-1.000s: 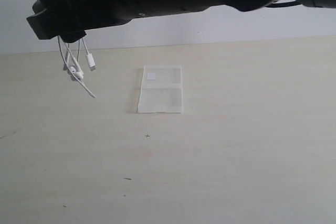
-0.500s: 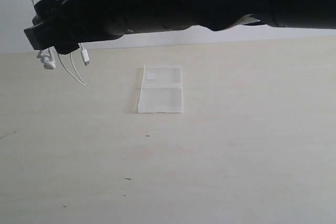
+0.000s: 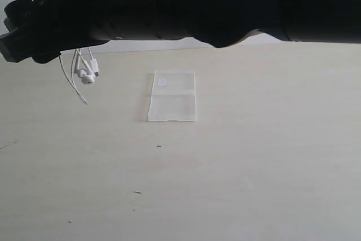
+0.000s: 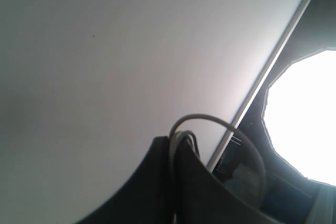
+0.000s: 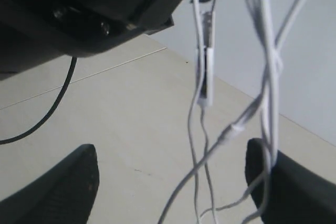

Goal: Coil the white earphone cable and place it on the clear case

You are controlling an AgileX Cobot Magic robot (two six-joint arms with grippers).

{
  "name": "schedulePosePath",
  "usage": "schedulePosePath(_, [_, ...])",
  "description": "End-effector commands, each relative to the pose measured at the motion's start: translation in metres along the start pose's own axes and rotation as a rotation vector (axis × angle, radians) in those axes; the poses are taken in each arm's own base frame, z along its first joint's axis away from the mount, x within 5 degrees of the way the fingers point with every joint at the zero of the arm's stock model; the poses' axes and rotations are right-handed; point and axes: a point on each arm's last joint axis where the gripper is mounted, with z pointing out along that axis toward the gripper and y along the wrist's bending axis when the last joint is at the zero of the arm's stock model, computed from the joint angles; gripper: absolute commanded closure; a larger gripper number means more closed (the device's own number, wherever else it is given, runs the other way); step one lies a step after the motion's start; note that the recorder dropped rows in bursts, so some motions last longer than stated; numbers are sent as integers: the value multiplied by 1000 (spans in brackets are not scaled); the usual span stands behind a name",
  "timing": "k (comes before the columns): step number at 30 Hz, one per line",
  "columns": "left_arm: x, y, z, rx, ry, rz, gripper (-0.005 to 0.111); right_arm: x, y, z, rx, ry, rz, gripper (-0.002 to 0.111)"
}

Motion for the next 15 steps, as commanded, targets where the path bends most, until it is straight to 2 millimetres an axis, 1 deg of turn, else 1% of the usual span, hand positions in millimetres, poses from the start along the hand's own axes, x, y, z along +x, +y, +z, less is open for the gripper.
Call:
schedulePosePath(1, [-1, -1, -1, 11, -13, -8, 107, -1, 0, 0, 9, -27, -8, 34])
schedulePosePath(15, [0, -3, -1, 32, -8, 2, 107, -2, -1, 0, 14, -41, -8, 36])
